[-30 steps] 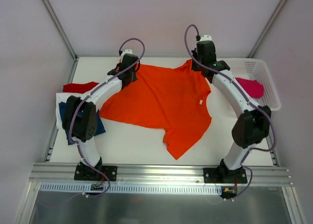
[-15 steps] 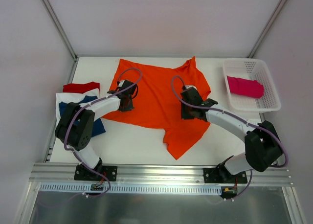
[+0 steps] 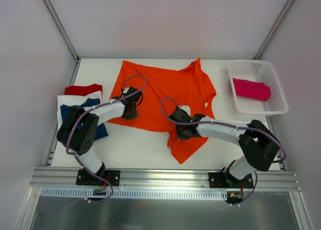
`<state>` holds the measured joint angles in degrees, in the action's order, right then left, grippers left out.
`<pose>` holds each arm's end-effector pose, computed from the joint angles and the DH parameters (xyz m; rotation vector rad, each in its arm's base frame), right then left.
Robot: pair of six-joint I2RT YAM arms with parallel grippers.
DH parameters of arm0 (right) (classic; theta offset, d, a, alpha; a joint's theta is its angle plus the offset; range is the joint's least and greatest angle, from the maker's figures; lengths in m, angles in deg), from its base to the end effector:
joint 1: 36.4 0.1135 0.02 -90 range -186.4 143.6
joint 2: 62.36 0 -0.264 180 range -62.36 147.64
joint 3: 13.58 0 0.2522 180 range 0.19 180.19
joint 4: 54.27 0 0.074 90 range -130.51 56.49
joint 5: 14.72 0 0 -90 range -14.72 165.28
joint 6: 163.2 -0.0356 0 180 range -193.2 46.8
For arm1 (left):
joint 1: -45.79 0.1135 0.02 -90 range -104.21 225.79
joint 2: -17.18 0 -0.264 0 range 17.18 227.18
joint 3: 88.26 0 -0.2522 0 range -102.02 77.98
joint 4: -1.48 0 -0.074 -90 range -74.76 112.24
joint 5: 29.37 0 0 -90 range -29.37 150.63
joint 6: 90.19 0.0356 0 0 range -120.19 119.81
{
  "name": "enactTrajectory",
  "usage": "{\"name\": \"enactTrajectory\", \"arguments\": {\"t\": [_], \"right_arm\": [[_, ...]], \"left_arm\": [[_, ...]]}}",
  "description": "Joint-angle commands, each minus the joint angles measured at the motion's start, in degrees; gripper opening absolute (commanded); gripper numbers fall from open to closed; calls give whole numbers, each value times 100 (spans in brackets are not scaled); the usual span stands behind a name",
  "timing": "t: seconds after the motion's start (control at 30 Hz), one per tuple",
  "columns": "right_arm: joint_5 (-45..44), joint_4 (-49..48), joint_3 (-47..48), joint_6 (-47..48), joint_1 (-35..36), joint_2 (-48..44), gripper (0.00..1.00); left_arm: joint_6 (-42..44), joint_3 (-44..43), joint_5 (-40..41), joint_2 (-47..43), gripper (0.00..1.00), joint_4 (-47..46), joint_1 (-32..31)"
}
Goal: Fold and stack the t-shirts
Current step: Flatten the tshirt out
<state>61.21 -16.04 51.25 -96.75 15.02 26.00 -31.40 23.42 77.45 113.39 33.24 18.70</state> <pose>0.1907 0.2252 0.1811 -0.5481 2.5441 0.1435 0.2950 -0.1393 0.1647 -0.1932 2.5355 -0.0076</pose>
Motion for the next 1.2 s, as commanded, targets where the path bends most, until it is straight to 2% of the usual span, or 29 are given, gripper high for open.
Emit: {"name": "enactTrajectory", "arguments": {"t": [0.0, 0.43, 0.8, 1.17], "right_arm": [[-483, 497, 52, -632, 386, 242, 1], [-896, 1429, -245, -1828, 1484, 876, 1], [-1037, 2457, -782, -3198, 2355, 736, 0], [-967, 2624, -1231, -3692, 2636, 314, 1]], "left_arm": [[-158, 227, -56, 21, 0, 151, -103], [-281, 622, -100, -110, 0, 160, -165], [-413, 1053, -170, -646, 0, 239, -376], [-808, 1352, -109, -1296, 0, 704, -885]]}}
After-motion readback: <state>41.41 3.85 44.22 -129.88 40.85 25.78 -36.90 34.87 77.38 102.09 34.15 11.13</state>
